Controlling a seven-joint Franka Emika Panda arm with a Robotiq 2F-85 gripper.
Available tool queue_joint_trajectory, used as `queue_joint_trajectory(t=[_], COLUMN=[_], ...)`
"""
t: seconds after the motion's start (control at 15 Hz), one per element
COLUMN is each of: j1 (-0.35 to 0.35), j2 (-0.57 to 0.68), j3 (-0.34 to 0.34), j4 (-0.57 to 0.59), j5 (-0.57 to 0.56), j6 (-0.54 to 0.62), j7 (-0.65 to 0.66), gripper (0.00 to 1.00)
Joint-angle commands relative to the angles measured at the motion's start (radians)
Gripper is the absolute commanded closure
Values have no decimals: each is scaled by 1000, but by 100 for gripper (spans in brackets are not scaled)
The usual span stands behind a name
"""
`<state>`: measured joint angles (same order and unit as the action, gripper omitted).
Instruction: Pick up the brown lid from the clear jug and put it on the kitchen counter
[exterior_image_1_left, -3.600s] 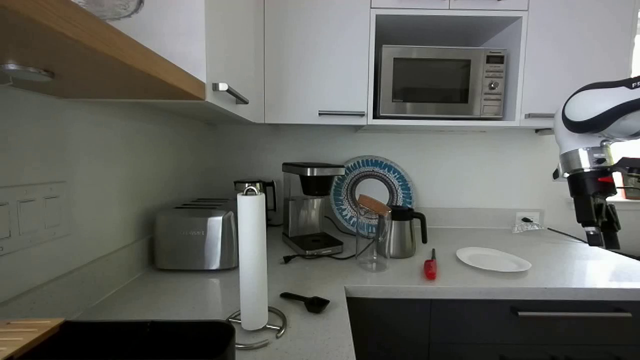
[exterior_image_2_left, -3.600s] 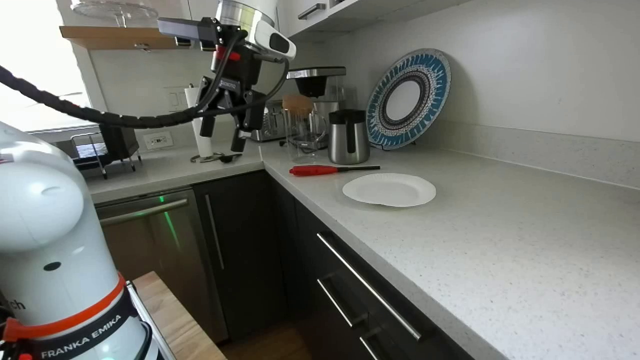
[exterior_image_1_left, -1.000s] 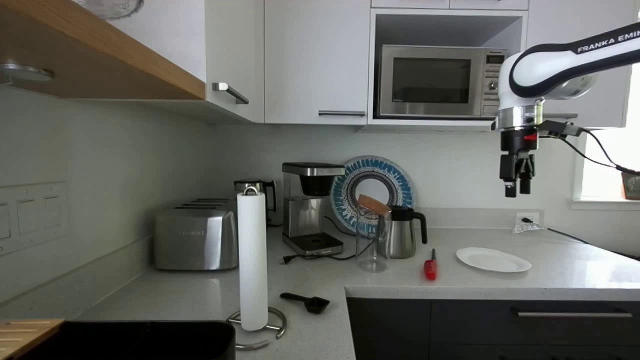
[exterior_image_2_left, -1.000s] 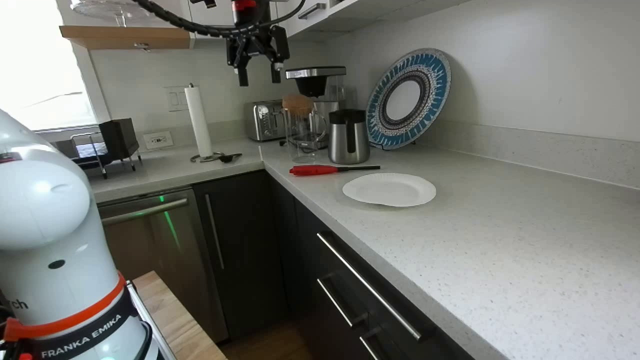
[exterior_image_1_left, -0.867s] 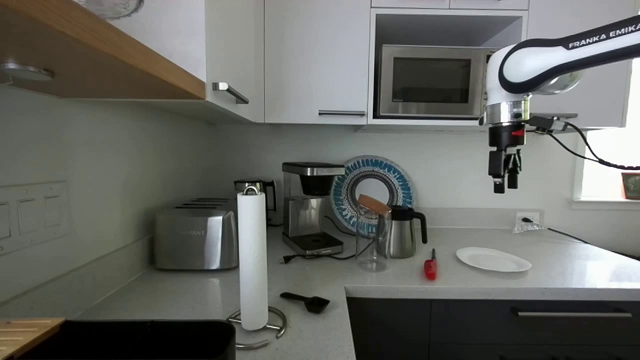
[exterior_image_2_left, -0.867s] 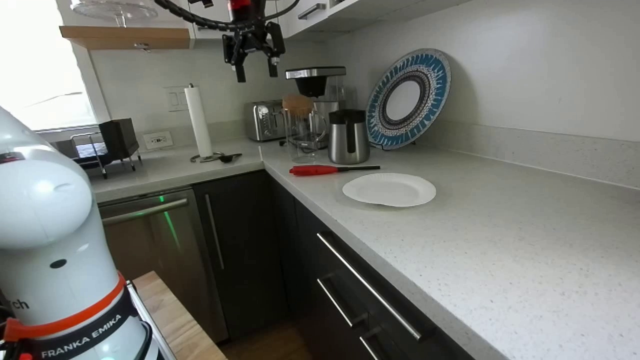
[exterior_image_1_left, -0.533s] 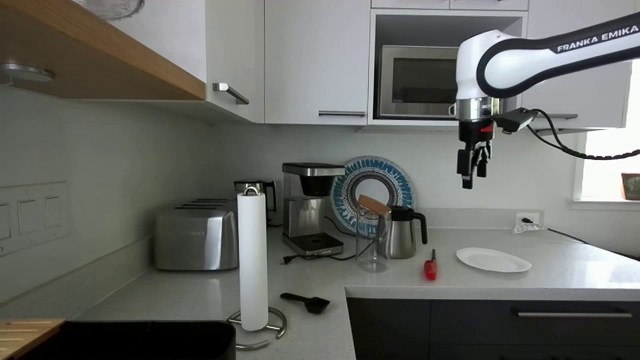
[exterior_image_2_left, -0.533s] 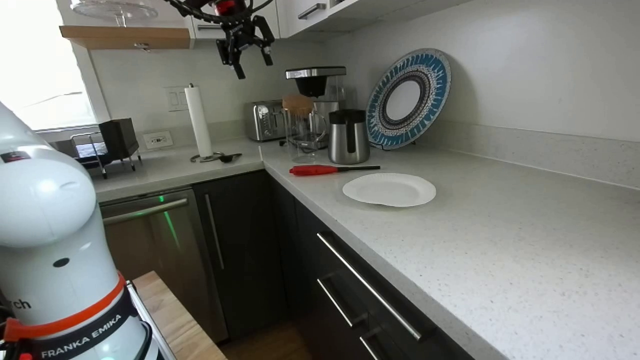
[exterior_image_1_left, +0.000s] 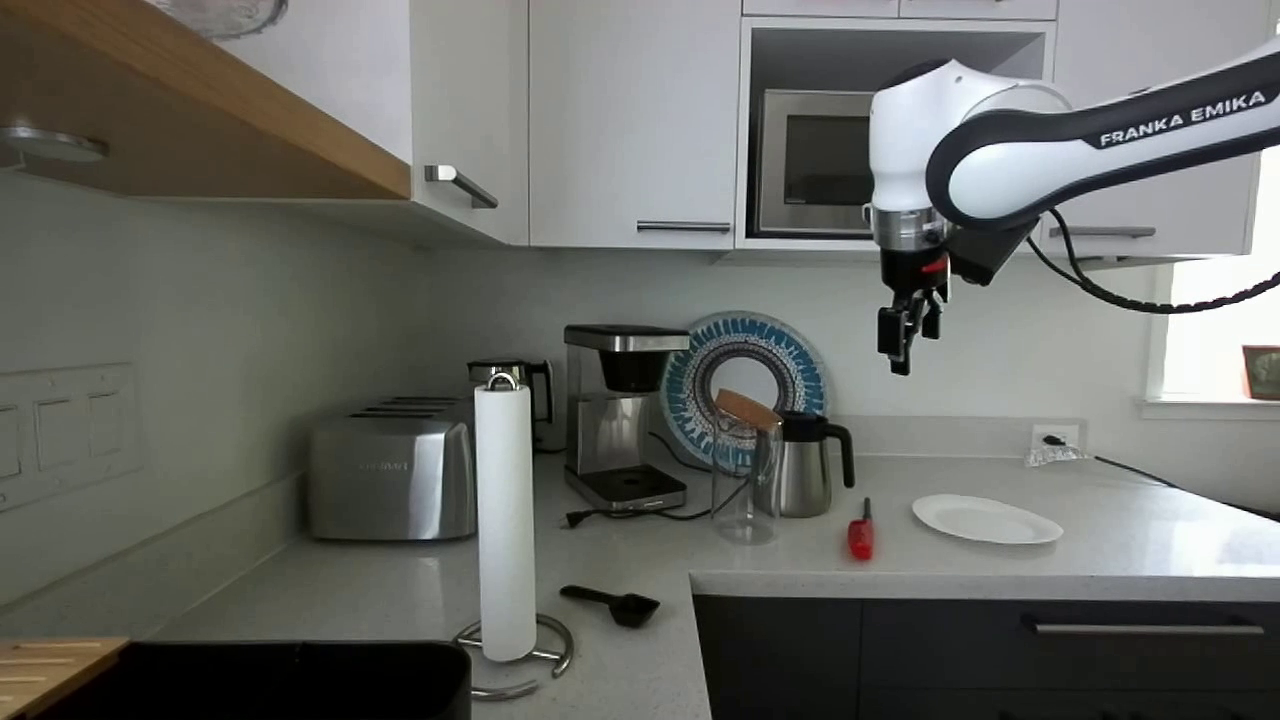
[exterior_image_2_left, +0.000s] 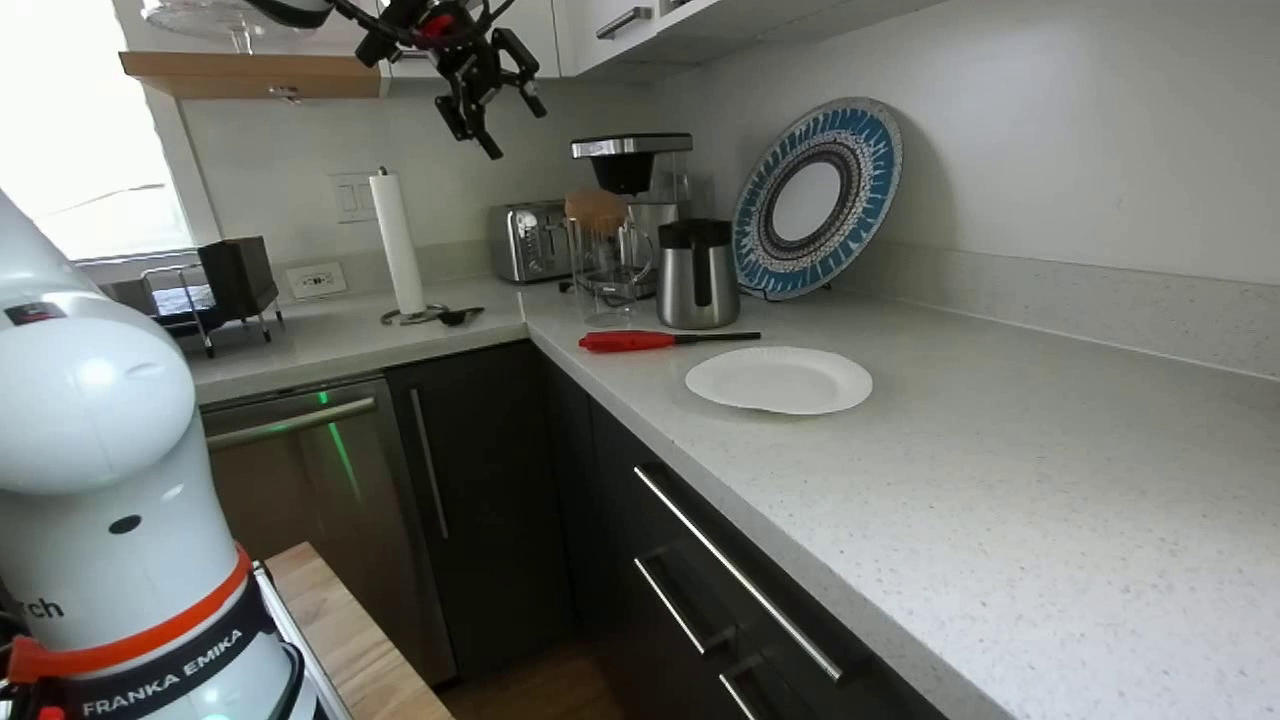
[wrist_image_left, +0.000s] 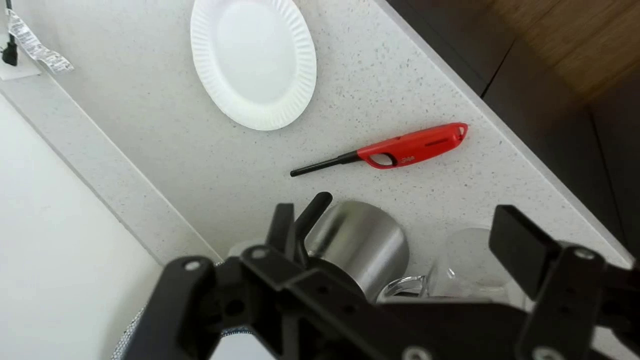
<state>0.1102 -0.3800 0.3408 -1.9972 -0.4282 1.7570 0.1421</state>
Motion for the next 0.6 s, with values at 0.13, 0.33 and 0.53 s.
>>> queue_joint_trajectory(t=[0.13, 0.33, 0.53], j1=[23, 23, 34], j2=[4, 4, 95], j3=[-22, -22, 15], j4=[6, 6, 108], j5=[-8, -8, -54], j6=[-6, -6, 35], j7=[5, 5, -16], gripper=[0, 0, 0])
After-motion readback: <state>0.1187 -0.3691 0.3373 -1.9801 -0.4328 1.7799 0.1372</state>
